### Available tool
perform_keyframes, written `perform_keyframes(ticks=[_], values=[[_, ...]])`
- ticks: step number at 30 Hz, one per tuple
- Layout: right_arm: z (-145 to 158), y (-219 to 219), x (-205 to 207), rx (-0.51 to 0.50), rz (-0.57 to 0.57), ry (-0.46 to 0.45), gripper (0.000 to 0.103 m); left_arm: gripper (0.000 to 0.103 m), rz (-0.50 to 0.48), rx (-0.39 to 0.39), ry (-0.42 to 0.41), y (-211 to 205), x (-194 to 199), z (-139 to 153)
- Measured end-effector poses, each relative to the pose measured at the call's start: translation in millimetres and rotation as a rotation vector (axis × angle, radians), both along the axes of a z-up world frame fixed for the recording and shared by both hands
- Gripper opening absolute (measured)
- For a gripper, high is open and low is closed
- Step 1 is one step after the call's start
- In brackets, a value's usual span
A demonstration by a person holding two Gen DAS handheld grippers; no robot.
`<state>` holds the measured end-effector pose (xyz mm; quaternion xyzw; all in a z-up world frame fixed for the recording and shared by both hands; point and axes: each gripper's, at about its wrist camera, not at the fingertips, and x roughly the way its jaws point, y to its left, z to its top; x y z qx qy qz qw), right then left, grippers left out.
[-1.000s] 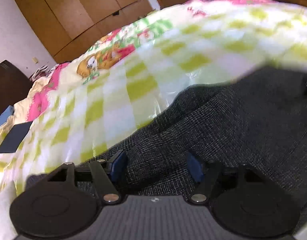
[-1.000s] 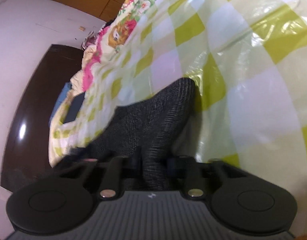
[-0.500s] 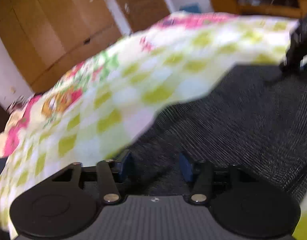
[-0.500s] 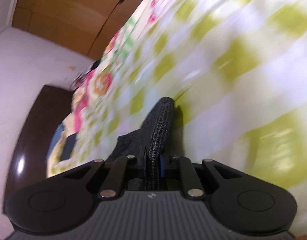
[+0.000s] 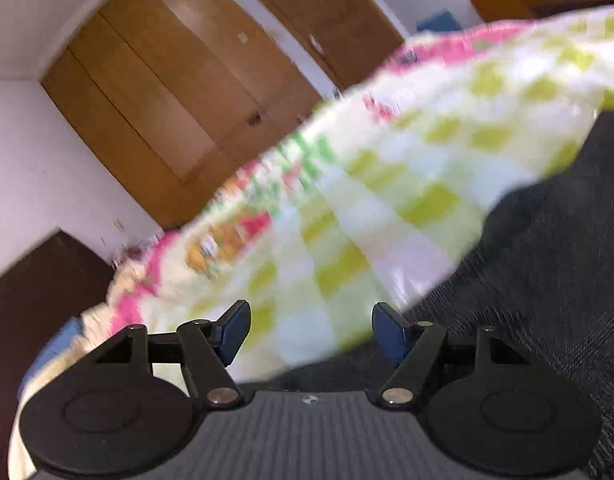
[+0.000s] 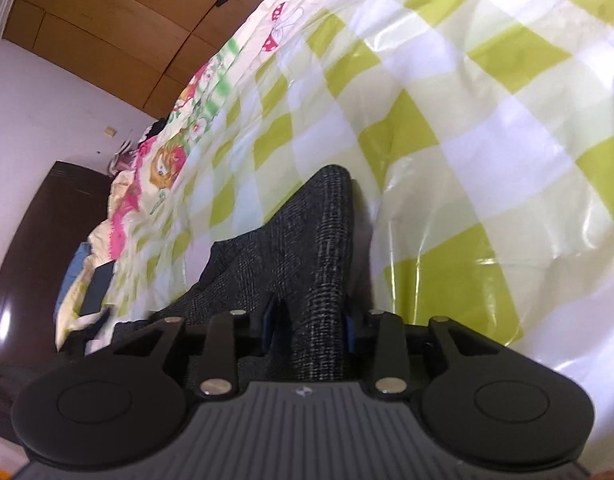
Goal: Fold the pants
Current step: 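Lift the trouser edge with the right tool and fold it over toward the left tool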
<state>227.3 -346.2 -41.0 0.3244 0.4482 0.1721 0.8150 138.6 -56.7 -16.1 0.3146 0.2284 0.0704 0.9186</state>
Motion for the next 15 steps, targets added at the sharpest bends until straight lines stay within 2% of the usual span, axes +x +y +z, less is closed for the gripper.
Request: perform_keyframes(ticks=[1,4,7,9,10,11,12,13,15], values=[[1.3,-1.1,0.0,-0.003,-0.003,0.002,0.025,0.081,-0.024,-0.016,-0.008,2.3,-6.3,3.7],[5.0,-0.8,-1.6,-0.019,-0.006,0.003,0.021,0.081,-0.131,-0.103,0.047,0.0,-29.3,7.3],[6.4,0.2,-2.8,-0.039,-0.007,0.005,0.02,0.082,-0.192,-0.085,0.102,-9.5,-27.9,-2.5],[5.4,-0.6,-3.3,-0.049,-0.01,0.011,0.019,0.083,-0.101,-0.042,0.143,-3.3,-1.2,-17.4],[4.2,-1.7,-3.4,-0.055,-0.011,0.014,0.019,0.1,-0.052,-0.053,0.189,6.3,16.4,-24.6],[2.8,-2.1,-3.1,-0.06,-0.015,0.02,0.018,0.103,-0.03,-0.115,0.225,22.2,30.3,-27.5],[1.9,-1.6,-2.6,-0.066,-0.015,0.024,0.018,0.103,-0.02,-0.162,0.219,34.6,36.2,-24.0],[1.2,-0.3,-2.0,-0.073,-0.016,0.027,0.018,0.103,-0.024,-0.169,0.212,41.2,36.7,-18.6],[1.2,2.4,-0.5,-0.088,-0.019,0.03,0.018,0.103,-0.042,-0.109,0.155,42.7,25.0,-10.4]])
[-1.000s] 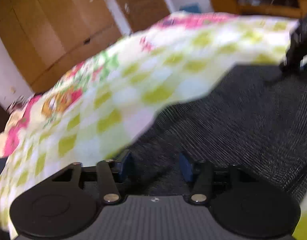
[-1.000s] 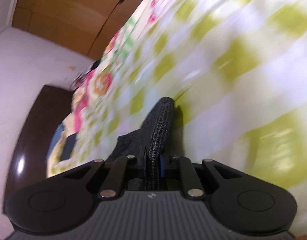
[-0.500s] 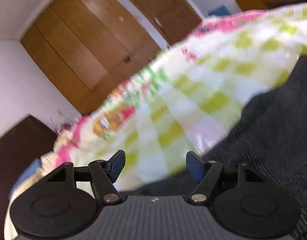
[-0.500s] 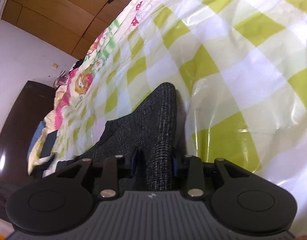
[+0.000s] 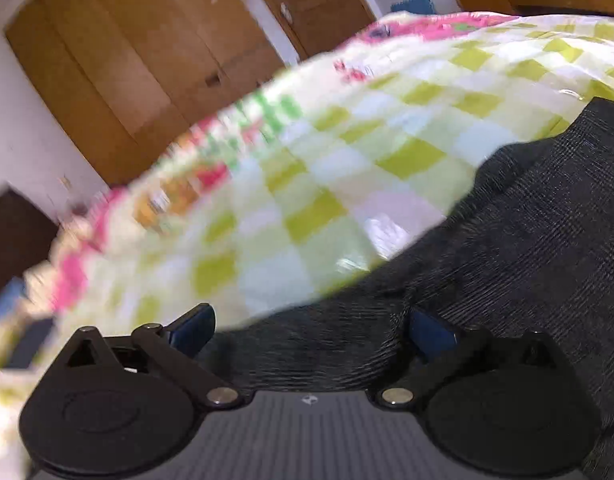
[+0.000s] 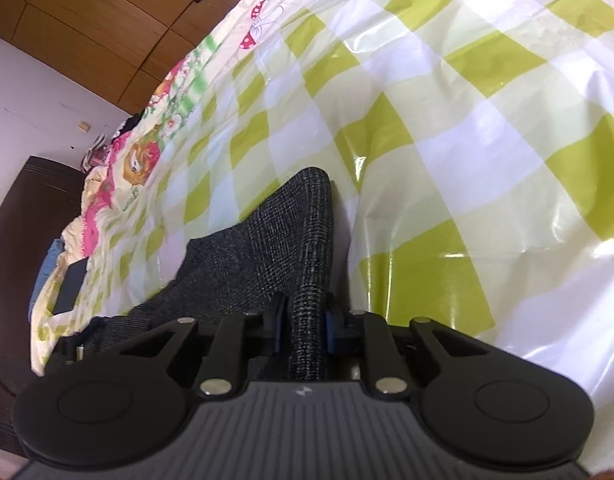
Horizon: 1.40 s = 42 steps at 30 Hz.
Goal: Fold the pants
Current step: 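Lift the trouser edge with the right tool and fold it over toward the left tool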
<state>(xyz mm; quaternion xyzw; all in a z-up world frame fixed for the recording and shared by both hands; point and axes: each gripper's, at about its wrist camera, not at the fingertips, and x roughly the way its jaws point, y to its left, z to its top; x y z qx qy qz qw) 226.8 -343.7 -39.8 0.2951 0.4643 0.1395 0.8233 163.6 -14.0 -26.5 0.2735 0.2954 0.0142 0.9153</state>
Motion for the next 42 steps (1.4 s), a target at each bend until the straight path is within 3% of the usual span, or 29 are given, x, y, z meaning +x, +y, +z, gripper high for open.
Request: perform_keyframes(ticks=[2,4,7,9,12,15,17,19,21,23,25,27,29,30,33,35,38,39,42], values=[[1.2,0.0,0.1,-0.002,0.0,0.001,0.018,0.103,-0.033,-0.003,-0.047,3.9,-17.5,11.2],[3.0,-1.0,-1.0,0.009,0.003,-0.001,0.021,0.103,-0.054,-0.064,-0.061,10.2,-28.5,21.0],[3.3,1.1,-1.0,0.024,0.015,0.0,0.026,0.103,0.048,-0.085,0.009,19.7,-25.7,4.8],[3.8,4.1,-1.8,0.014,-0.005,0.009,0.026,0.086,0.099,-0.098,0.032,17.5,-28.1,-3.0],[18.3,12.3,-7.2,-0.015,-0.007,-0.013,0.022,0.085,0.048,-0.138,-0.115,-0.9,-48.3,16.7],[39.4,21.0,-14.0,-0.036,0.005,-0.049,0.019,0.085,0.019,-0.034,-0.222,-22.6,-41.3,12.3],[48.1,26.7,-16.9,-0.065,0.021,-0.057,0.019,0.085,0.04,0.01,-0.137,-23.1,-16.2,-3.5],[49.6,27.7,-17.4,-0.117,0.02,-0.048,0.019,0.08,0.027,0.0,-0.074,-16.2,-15.1,-12.8],[50.3,23.4,-16.7,-0.205,-0.019,-0.027,0.023,0.082,0.016,-0.023,-0.111,-7.1,-31.2,-7.2],[63.5,19.4,-17.8,-0.335,-0.077,-0.075,0.023,0.084,0.025,-0.048,-0.119,2.3,-43.6,-0.2],[86.2,22.2,-18.8,-0.35,-0.104,-0.142,0.023,0.085,0.061,-0.058,-0.126,14.1,-53.1,5.9],[108.9,52.0,-14.9,-0.329,0.012,-0.244,0.024,0.086,0.101,-0.063,-0.127,28.9,-55.8,6.3],[110.5,104.4,1.0,-0.308,0.209,-0.262,0.034,0.086,0.16,-0.058,-0.123,43.2,-56.2,4.1],[103.2,133.0,10.6,-0.288,0.307,-0.251,0.039,0.087,0.179,-0.076,-0.113,50.8,-55.7,3.8],[67.4,223.8,39.3,-0.297,0.61,-0.22,0.038,0.088,0.205,-0.161,-0.085,65.7,-57.0,3.9],[44.7,272.1,55.7,-0.332,0.754,-0.205,0.038,0.09,0.199,-0.161,-0.084,68.4,-60.5,0.7],[21.8,312.4,74.8,-0.373,0.888,-0.182,0.044,0.093,0.19,-0.179,-0.069,76.1,-63.7,-5.6],[19.2,318.7,78.5,-0.392,0.91,-0.191,0.048,0.093,0.188,-0.203,-0.061,79.2,-62.6,-6.4],[21.9,326.4,85.0,-0.397,0.967,-0.205,0.049,0.093,0.182,-0.26,-0.051,85.1,-59.9,-7.7]])
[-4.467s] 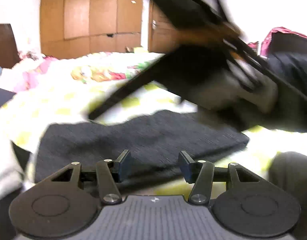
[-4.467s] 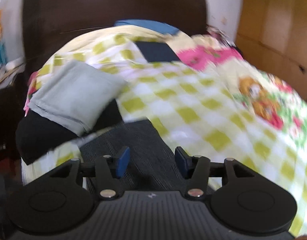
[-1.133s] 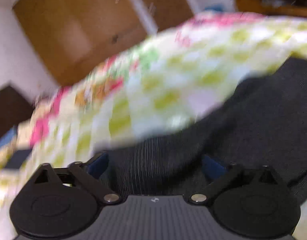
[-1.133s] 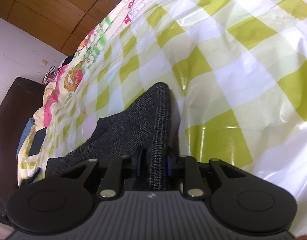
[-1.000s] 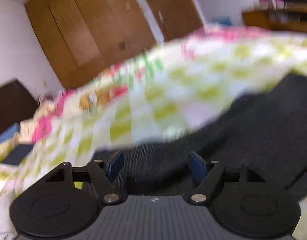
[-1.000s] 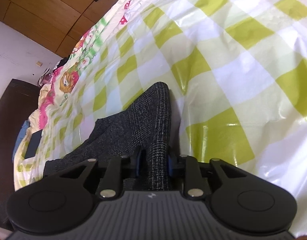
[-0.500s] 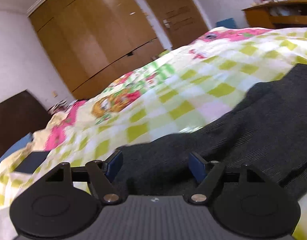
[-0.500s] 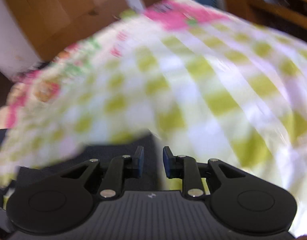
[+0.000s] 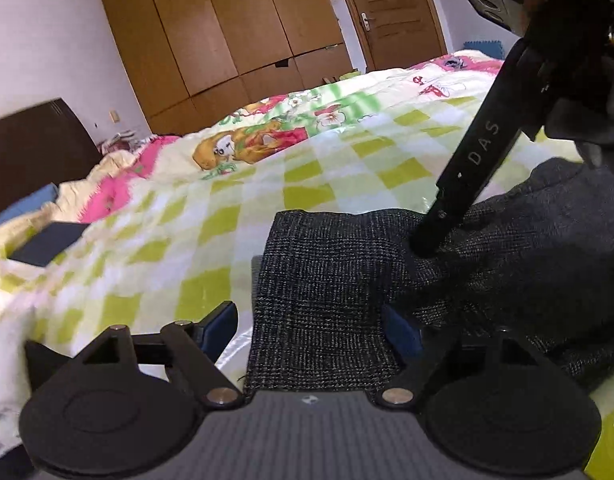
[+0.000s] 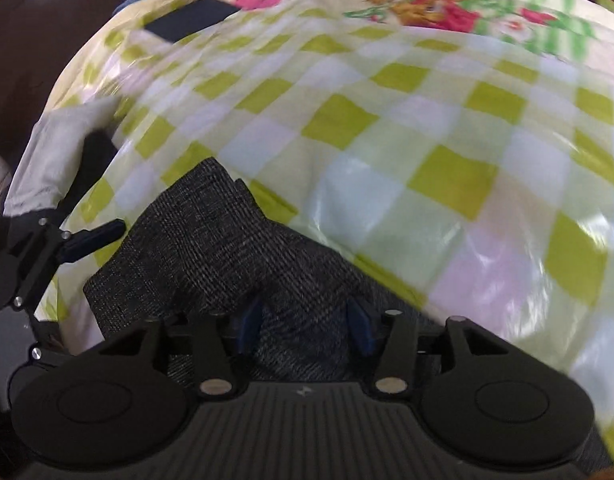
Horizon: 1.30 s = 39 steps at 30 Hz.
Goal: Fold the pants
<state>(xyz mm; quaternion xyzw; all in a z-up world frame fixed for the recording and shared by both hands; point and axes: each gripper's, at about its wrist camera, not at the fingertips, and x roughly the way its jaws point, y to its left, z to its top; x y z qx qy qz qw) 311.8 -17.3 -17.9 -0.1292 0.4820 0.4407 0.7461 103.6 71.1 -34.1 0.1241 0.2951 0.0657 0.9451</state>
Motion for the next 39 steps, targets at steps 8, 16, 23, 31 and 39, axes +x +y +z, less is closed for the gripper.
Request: perform_keyframes(ticks=[8,16,23,31,39], values=[[22.5,14.5,-4.5,0.014,0.024,-0.067,0.012,0.093,-0.029,0.038,-0.053,-8.1,-9.8,0.4],[0.8,35.2,-0.4,0.023,-0.063,-0.08,0.004,0.093,-0.065,0.128,-0.035,-26.7,-10.4,-10.0],[33.1,-13.3,-20.2,0.074,-0.096,-0.103,0.033,0.093,-0.061,0.139,-0.045,-29.2,-12.4,-8.9],[11.1,29.0,-12.3,0.004,0.047,-0.06,0.049,0.091,-0.075,0.099,-0.027,-27.9,-17.9,-2.9],[27.0,52.2,-17.9,-0.02,0.056,-0.074,0.004,0.056,-0.092,0.032,-0.018,-25.1,-24.3,3.4]])
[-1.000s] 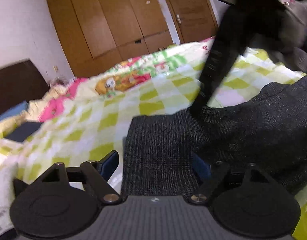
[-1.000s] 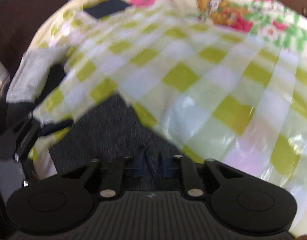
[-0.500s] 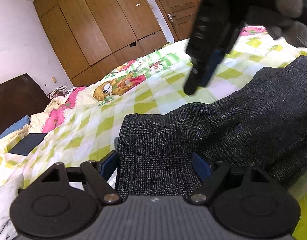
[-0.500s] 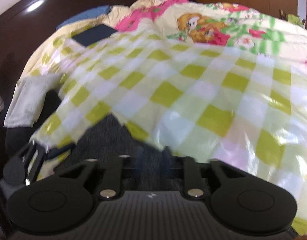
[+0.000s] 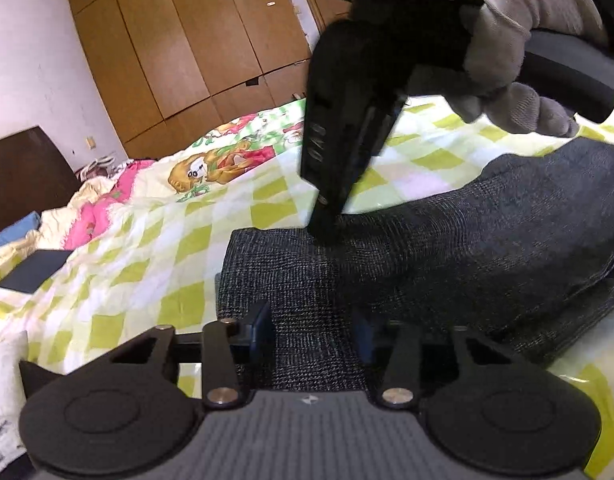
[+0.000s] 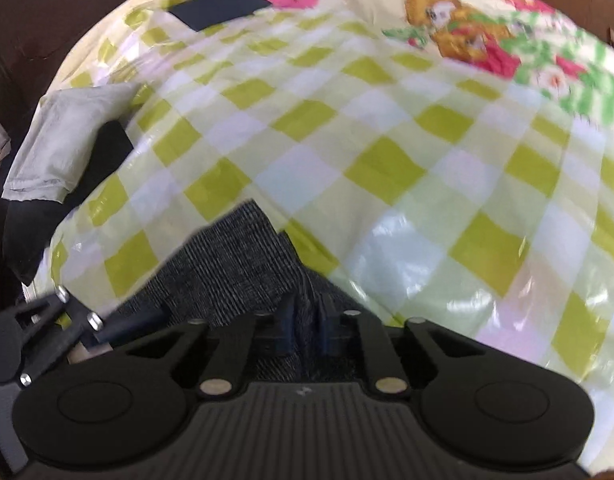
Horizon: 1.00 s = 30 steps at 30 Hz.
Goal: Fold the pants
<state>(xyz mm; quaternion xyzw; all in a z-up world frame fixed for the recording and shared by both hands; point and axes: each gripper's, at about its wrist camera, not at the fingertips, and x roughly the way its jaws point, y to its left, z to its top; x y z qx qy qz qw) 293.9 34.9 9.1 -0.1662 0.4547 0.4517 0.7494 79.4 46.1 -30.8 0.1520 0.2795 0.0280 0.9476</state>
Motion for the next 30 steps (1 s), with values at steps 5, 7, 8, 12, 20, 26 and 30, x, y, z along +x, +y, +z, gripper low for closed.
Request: perform_keyframes(ticks=[5,7,8,12,20,26,30], values=[[-24.7,15.0,3.9,-0.031,-0.001,-0.036,0.004,0.055,0.002,0.063,0.062,-7.8,3.1,-12.1],[-33.5,14.1,11.6,-0.032,-0.047,-0.027,0.006,0.053,-0.006,0.126,0.051,-16.5,2.5,-18.6],[-29.1,10.2,13.3,-0.023,-0.082,-0.045,0.006,0.052,-0.012,0.13,0.045,-17.5,1.4,-17.1],[14.4,-49.0,1.3,0.162,-0.191,-0.055,0.01,0.053,0.002,0.09,0.002,-12.4,-2.7,0.4],[-6.2,-137.6,-86.9,0.098,-0.222,-0.003,0.011,0.059,-0.076,0.1,-0.063,-33.6,50.5,28.4],[-43.3,-122.5,-112.9,0.123,-0.176,0.089,0.016,0.077,-0.102,0.13,0.133,-30.0,93.2,-4.2],[-41.5,-135.0,-116.0,0.165,-0.187,0.14,0.016,0.092,-0.02,0.167,0.097,-21.5,85.4,-5.3]])
